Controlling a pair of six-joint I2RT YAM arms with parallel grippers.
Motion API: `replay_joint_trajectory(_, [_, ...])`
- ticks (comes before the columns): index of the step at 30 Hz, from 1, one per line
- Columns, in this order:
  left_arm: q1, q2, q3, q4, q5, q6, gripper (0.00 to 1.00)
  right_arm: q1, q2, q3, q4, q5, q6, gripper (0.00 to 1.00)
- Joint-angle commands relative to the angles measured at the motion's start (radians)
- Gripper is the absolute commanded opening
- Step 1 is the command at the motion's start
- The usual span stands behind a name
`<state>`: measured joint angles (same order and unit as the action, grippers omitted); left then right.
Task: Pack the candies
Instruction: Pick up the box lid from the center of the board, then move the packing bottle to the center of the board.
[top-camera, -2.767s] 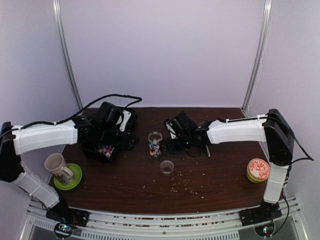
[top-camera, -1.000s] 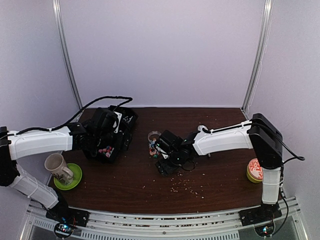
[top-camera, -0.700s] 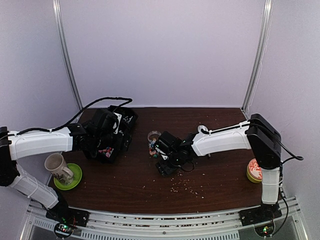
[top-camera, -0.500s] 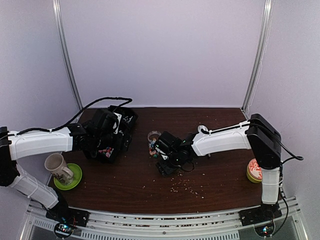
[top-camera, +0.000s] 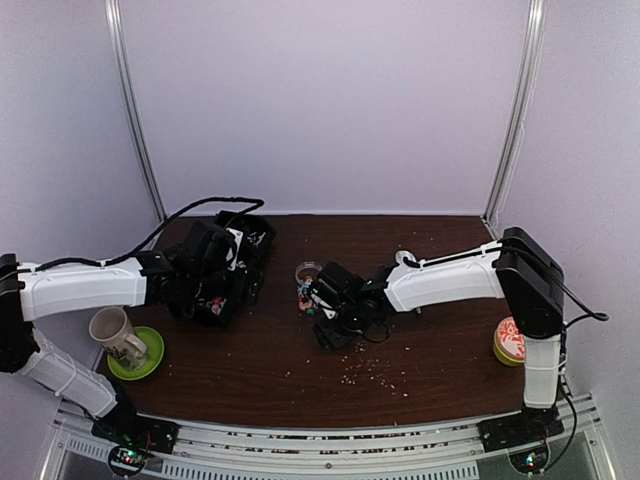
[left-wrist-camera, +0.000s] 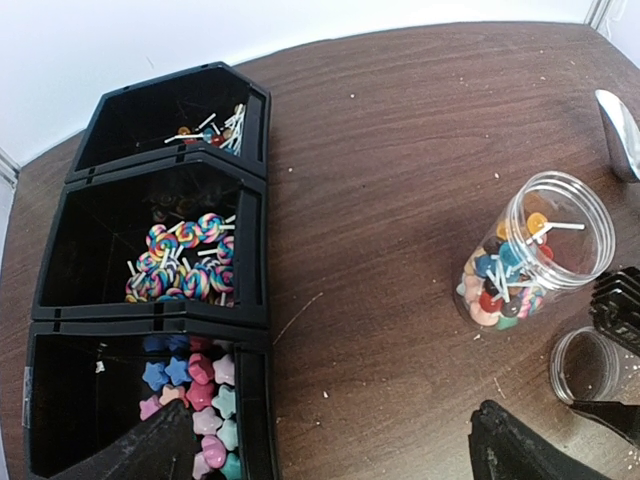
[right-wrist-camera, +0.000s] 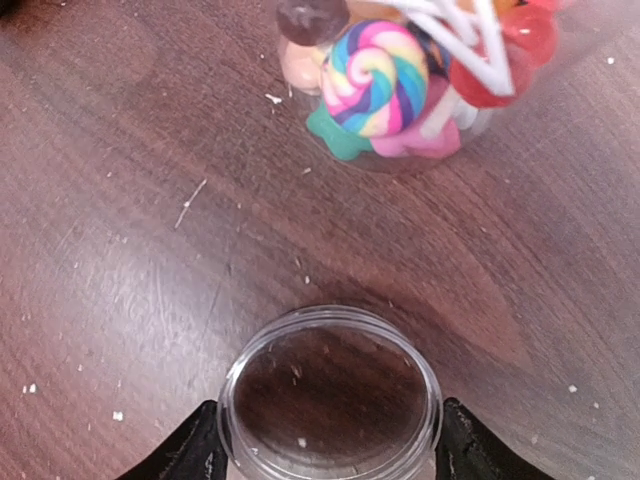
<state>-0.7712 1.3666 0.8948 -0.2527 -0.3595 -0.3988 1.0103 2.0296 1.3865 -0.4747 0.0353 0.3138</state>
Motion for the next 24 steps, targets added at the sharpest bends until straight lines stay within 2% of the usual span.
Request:
replay_joint_trajectory(1, [0.009, -0.022, -0.044, 0.124, 0.028, -0.015, 0.98, 0.003, -0.099, -0.03, 0.004, 0.033, -0.009, 0.67])
replay_joint_trajectory(7, [0.009, -0.015, -0.094, 0.24, 0.059, -0.01, 0.98, 0.002, -0.224, -0.086, 0.0, 0.05, -0.009, 0.66])
replay_joint_trajectory(12, [0.009, 0.013, -0.156, 0.407, 0.118, 0.006, 0.98, -0.005, -0.336, -0.141, -0.013, 0.079, -0.009, 0.66])
replay_joint_trajectory(16, [0.008, 0.075, -0.172, 0.534, 0.187, 0.023, 0.98, -0.033, -0.426, -0.186, -0.025, 0.085, -0.01, 0.66])
replay_joint_trajectory(24, [0.009, 0.239, -0.232, 0.889, 0.347, 0.05, 0.98, -0.105, -0.603, -0.259, -0.045, 0.103, -0.026, 0.66])
